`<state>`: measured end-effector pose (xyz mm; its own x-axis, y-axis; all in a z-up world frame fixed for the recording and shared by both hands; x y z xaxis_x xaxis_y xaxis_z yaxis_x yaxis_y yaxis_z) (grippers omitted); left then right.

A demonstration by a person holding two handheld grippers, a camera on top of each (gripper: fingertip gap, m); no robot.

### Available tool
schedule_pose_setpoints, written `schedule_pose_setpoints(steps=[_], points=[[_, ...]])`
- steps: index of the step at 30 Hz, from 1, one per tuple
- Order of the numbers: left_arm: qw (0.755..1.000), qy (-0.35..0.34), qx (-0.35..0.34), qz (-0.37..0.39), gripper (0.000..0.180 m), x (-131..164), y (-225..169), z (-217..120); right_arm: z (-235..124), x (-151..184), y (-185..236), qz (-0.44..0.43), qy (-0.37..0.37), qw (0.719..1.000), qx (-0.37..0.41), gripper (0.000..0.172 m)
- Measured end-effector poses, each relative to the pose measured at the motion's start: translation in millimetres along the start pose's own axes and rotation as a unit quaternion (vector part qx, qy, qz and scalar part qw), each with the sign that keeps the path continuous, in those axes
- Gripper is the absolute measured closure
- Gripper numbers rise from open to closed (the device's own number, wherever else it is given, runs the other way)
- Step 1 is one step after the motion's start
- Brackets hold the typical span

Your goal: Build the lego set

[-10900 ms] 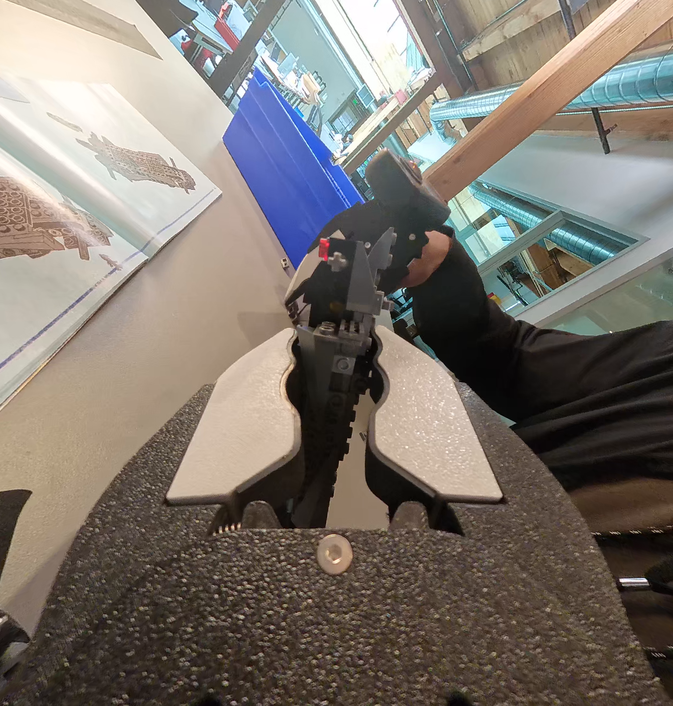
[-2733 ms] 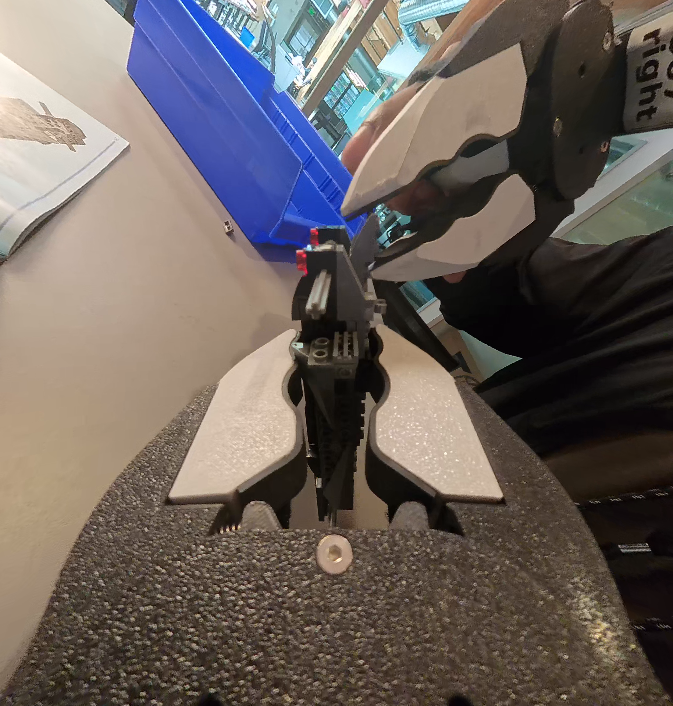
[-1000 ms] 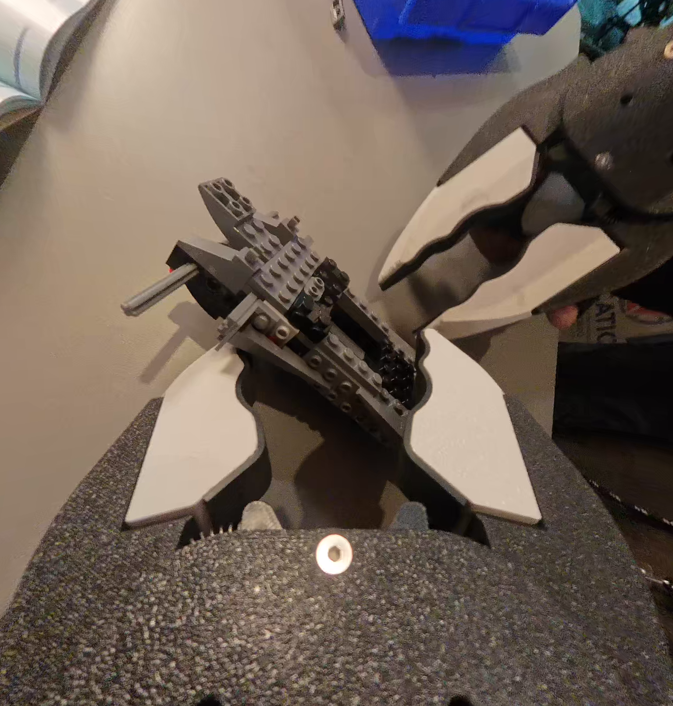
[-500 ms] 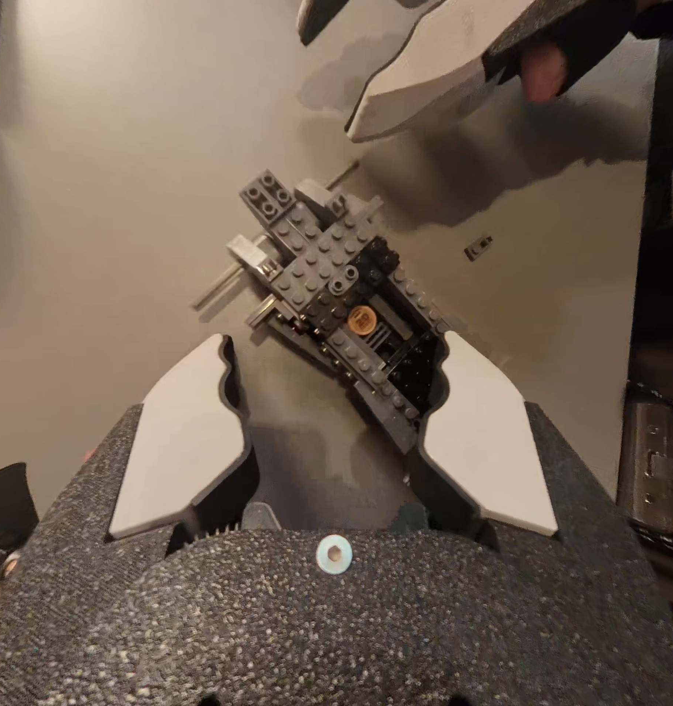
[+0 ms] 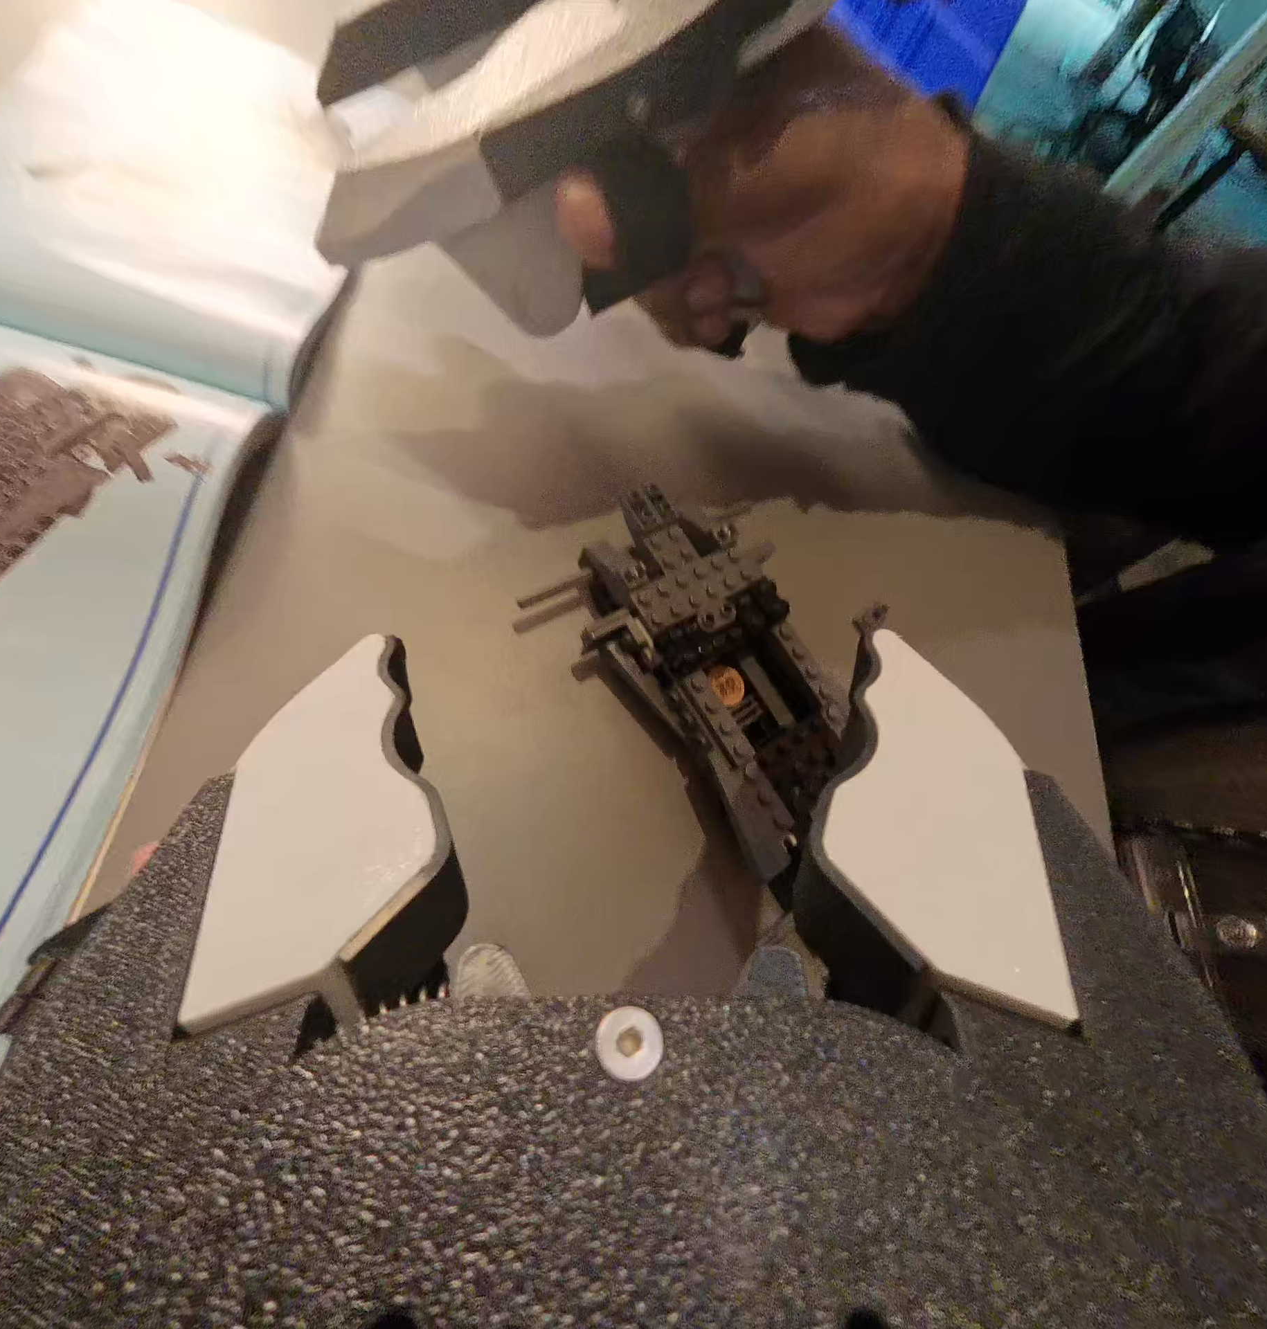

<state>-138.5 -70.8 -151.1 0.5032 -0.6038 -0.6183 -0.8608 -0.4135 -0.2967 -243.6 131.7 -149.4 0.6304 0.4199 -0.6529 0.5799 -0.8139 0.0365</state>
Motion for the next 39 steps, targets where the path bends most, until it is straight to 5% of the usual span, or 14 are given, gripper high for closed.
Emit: schedule_pose_setpoints(steps=[6, 10, 27, 39], points=[[0.974, -0.221, 0.005, -0.051, 0.077, -13.1, 14.2, -13.3, 35.9, -17.5, -17.9, 0.035, 0.023, 0.999, -0.008, 0.087], [0.951, -0.297, 0.012, -0.088, 0.085, -12.5, 25.0, -9.2, 36.4, -10.6, -20.5, 0.028, 0.029, 0.999, -0.002, 0.084], [0.953, -0.293, 0.023, -0.081, 0.102, -17.0, 33.8, 3.4, 45.5, -5.6, -21.0, 0.021, 0.101, 0.994, -0.039, 0.077], [0.953, -0.29, 0.022, -0.081, 0.104, -17.4, 32.7, 4.4, 47.4, -4.9, -4.9, -0.02, 0.112, 0.993, -0.02, 0.104]])
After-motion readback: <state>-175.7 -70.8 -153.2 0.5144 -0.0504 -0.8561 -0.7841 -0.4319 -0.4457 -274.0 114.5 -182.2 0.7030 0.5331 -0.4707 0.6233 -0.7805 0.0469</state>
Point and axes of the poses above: each gripper's, where its closed fingertips meet, z out along the fingers, x out of its underside, y = z × x across the jaws, the point moved 10 cm from there along -z, back along the fingers, and after that the axes turned 15 degrees about y, right-handed, at the moved point
